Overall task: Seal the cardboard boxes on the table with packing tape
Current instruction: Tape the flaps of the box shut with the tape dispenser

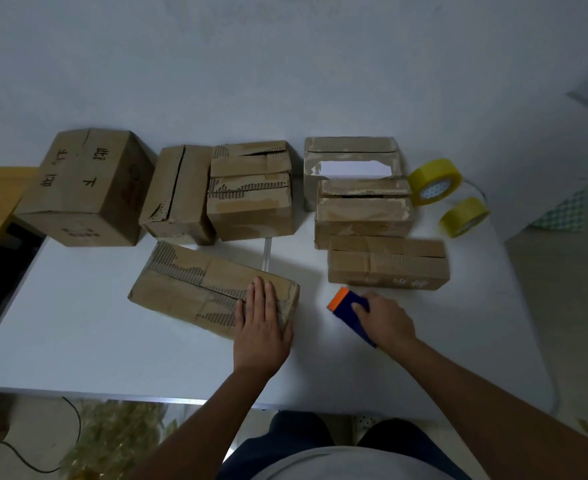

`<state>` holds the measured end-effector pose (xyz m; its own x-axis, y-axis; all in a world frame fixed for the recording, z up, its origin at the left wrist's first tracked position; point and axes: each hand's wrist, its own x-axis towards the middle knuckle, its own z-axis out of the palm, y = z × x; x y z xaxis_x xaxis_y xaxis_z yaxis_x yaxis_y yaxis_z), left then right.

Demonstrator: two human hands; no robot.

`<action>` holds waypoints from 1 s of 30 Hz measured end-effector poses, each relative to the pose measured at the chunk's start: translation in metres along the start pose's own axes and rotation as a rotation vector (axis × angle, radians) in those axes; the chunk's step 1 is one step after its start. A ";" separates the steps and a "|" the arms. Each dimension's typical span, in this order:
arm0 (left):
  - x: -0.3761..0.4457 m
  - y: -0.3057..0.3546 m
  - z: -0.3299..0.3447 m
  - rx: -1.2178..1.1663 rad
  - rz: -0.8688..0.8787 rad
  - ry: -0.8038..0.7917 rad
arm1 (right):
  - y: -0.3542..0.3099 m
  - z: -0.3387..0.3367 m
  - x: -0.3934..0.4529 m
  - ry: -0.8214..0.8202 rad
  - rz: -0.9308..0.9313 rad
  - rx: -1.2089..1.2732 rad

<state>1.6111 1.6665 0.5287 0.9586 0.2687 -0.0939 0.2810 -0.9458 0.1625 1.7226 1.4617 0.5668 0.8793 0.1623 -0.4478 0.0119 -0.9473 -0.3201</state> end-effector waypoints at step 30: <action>-0.053 -0.077 -0.008 0.038 0.117 -0.059 | -0.092 0.115 -0.022 -0.428 -0.093 0.463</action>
<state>1.5393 1.7262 0.5292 0.9802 0.1456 -0.1346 0.1640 -0.9767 0.1383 1.6471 1.5774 0.5106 0.6154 0.4249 -0.6638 -0.2120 -0.7220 -0.6586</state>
